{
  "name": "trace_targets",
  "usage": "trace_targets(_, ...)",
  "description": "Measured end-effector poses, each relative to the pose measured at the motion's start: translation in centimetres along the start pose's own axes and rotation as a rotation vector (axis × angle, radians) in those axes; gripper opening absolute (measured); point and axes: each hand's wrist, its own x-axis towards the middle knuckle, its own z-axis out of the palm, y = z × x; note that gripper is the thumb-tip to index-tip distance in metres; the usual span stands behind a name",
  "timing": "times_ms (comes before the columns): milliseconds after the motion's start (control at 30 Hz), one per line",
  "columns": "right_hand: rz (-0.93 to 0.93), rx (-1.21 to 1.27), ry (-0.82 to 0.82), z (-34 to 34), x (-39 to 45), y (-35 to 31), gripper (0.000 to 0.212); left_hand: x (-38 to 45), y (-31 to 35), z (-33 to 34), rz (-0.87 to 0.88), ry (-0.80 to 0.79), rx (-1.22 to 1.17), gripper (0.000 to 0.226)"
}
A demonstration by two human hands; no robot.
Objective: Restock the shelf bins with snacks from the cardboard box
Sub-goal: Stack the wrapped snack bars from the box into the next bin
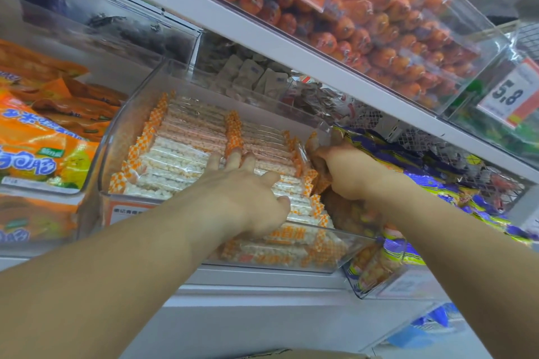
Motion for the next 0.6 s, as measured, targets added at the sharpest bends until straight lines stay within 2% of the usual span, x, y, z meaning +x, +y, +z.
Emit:
trace_targets(233, 0.036, 0.033, -0.210, -0.5, 2.1, 0.1, 0.037, 0.1, -0.1, 0.2, 0.003, 0.001, -0.004, 0.061)
trace_targets(333, -0.014, 0.068, -0.247, -0.9, 2.3, 0.8, 0.086, 0.1, 0.0, 0.1, 0.009, 0.012, -0.004, 0.061)
trace_targets(367, -0.027, 0.093, -0.217, -1.0, 2.3, 1.0, 0.093, 0.1, 0.0, 0.0, 0.011, 0.014, -0.006, 0.061)
trace_targets(467, -0.038, 0.148, -0.128, -0.6, 2.4, 1.3, 0.087, 0.1, -0.1, 0.1, 0.012, 0.014, -0.013, 0.061)
trace_targets(600, -0.081, 0.108, -0.122, -0.2, 3.1, 1.1, 0.066, 0.1, -0.2, 0.2, 0.013, 0.014, -0.018, 0.061)
